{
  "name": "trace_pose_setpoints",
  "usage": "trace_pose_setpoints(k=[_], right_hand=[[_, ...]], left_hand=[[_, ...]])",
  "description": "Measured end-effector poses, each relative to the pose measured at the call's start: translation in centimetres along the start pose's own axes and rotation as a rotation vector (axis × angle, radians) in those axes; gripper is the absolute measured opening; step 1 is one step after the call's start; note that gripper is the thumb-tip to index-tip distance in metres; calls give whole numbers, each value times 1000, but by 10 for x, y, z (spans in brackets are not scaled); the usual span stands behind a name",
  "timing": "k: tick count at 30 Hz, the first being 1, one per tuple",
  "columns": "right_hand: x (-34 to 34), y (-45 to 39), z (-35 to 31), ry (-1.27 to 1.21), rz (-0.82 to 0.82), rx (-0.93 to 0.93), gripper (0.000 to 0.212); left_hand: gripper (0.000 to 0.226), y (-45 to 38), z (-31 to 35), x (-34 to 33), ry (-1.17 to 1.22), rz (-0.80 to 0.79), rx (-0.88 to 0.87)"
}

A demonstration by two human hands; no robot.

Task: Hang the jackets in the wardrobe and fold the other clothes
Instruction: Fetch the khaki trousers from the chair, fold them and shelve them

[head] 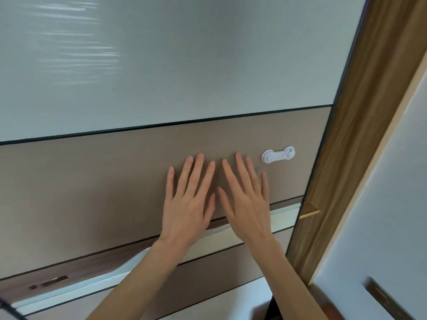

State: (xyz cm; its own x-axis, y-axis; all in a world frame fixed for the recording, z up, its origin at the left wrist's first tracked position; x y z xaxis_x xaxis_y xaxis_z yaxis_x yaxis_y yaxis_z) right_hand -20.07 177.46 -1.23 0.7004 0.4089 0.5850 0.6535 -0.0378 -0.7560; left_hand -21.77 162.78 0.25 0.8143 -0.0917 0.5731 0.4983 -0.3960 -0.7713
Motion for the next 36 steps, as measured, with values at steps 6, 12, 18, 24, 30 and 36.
trace_pose_setpoints(k=[6,12,18,24,30,36], right_hand=[[-4,12,27,-25,-47,-144,67],[7,13,44,-72,-5,-197,62],[14,10,65,-94,-20,-235,71],[24,9,86,-75,-58,-252,75],[35,18,84,-3,-90,-313,72],[57,52,57,140,-74,-337,70]], left_hand=[[70,9,5,-6,-9,-16,19],[70,20,22,-12,32,-27,-11],[63,18,28,-8,150,33,-44],[56,9,40,-6,236,25,-56],[52,12,39,-5,370,-84,-52],[53,17,23,2,422,-171,-2]])
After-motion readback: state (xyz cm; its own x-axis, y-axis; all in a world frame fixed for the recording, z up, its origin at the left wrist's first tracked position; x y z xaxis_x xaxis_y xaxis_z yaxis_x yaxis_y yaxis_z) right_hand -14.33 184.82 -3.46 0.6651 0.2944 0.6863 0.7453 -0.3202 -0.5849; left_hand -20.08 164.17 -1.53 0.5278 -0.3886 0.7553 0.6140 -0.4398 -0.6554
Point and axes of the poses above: each hand's wrist, its own y-axis away from the middle knuckle, its own x-axis out of the back of the hand, z = x × y, the point moved 6 cm from there along -y, towards the middle knuckle, and after that the axes turned 14 degrees about -y, right-handed, at the moved point
